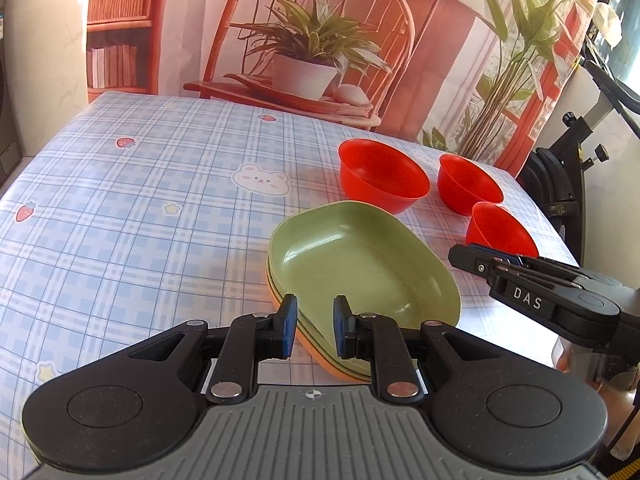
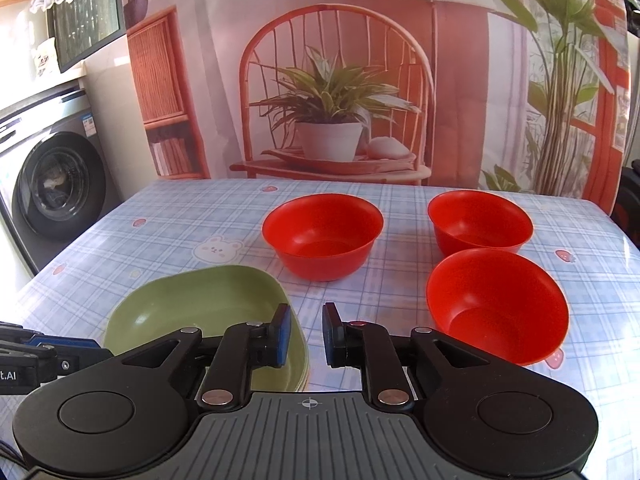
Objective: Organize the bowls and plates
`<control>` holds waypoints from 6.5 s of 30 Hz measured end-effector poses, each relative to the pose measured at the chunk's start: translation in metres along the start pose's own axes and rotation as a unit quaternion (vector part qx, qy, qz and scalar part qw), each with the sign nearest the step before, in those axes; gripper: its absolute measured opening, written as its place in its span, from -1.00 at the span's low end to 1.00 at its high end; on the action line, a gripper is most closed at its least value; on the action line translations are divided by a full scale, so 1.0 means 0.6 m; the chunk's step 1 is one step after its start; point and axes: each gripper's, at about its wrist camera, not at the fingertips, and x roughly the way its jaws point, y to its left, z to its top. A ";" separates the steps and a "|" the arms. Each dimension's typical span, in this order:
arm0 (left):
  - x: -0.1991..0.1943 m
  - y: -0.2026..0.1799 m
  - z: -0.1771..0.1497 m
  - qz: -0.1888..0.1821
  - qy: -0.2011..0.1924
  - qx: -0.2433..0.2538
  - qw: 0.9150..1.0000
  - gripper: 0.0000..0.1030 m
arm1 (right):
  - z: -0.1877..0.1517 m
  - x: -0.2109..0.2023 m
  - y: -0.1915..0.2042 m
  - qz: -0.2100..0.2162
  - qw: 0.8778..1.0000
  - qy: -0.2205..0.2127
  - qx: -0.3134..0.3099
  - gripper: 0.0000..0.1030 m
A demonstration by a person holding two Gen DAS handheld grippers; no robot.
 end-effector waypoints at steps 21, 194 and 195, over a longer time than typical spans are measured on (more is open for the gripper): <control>0.008 0.016 -0.009 0.014 -0.001 -0.028 1.000 -0.61 | -0.048 -0.024 0.004 -0.016 0.999 0.003 0.046 -0.68; 0.188 -0.279 0.193 -0.102 0.024 0.142 0.984 -0.20 | 0.029 -0.047 -0.296 -0.109 0.973 -0.050 0.197 -0.78; 0.187 -0.278 0.197 -0.101 0.020 0.141 0.985 -0.20 | 0.036 -0.049 -0.298 -0.111 0.973 -0.053 0.194 -0.78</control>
